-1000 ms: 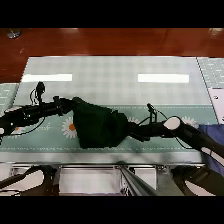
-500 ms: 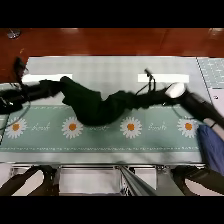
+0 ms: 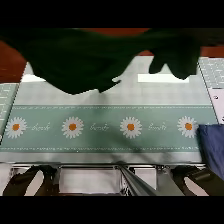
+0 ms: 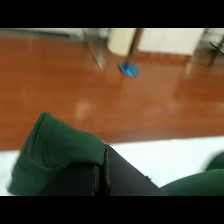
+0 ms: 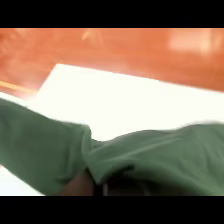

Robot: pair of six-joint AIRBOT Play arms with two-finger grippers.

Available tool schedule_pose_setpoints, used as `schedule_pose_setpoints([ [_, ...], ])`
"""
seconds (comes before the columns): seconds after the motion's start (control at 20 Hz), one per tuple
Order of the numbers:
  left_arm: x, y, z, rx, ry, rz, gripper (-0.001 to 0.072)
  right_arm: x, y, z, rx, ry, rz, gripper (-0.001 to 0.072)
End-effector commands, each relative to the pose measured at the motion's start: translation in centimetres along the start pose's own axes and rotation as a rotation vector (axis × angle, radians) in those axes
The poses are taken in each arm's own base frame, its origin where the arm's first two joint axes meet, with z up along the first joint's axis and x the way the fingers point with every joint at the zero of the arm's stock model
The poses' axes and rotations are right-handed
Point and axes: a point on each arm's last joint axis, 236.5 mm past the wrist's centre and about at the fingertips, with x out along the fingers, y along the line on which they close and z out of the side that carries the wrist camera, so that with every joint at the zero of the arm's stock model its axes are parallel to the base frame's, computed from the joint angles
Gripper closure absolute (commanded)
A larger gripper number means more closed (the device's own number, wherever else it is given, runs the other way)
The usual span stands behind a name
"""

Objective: Fold the shirts.

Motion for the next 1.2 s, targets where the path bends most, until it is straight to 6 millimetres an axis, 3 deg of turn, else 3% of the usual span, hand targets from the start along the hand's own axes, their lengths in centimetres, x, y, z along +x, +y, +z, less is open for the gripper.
schedule_pose_setpoints([
  [0.0, -7.9, -3.5, 6.5, 0.113, -0.198, 0.054, 0.0683, -7.8, 4.1, -2.1, -0.089, 0.018, 0.024, 0.0689],
  [0.1, -11.2, -5.5, 7.6, 0.149, -0.266, 0.044, 0.0683, -9.9, 4.7, -4.3, -0.11, 0.071, 0.018, 0.0689],
  [0.2, -12.8, -6.6, 6.7, 0.157, -0.247, 0.034, 0.0683, -11.2, 4.9, -6.3, -0.097, 0.125, 0.013, 0.0689],
  [0.3, -12.9, -6.8, 4.4, 0.144, -0.152, 0.029, 0.0684, -11.6, 4.9, -7.8, -0.067, 0.162, 0.009, 0.0689],
  [0.45, -11.2, -4.7, 0.8, 0.103, 0.001, 0.075, 0.0683, -10.0, 3.4, -11.0, -0.006, 0.258, -0.005, 0.0689],
  [0.55, -8.6, -2.7, -2.1, 0.066, 0.09, 0.083, 0.0683, -7.0, 1.2, -14.2, 0.058, 0.358, -0.02, 0.0689],
  [0.7, -3.5, 0.7, -9.1, -0.052, 0.254, 0.082, 0.0683, -0.9, -2.7, -18.8, 0.151, 0.425, -0.037, 0.0689],
  [0.85, 1.8, 3.5, -15.5, -0.158, 0.34, 0.071, 0.0682, 5.2, -8.0, -23.5, 0.23, 0.484, -0.115, 0.0689],
  [1.0, 7.4, 6.3, -20.4, -0.211, 0.346, 0.11, 0.0682, 11.2, -13.3, -23.7, 0.259, 0.434, -0.208, 0.0689],
  [1.15, 12.4, 6.4, -24.4, -0.225, 0.382, 0.106, 0.0682, 16.6, -18.9, -23.9, 0.281, 0.426, -0.292, 0.0689],
])
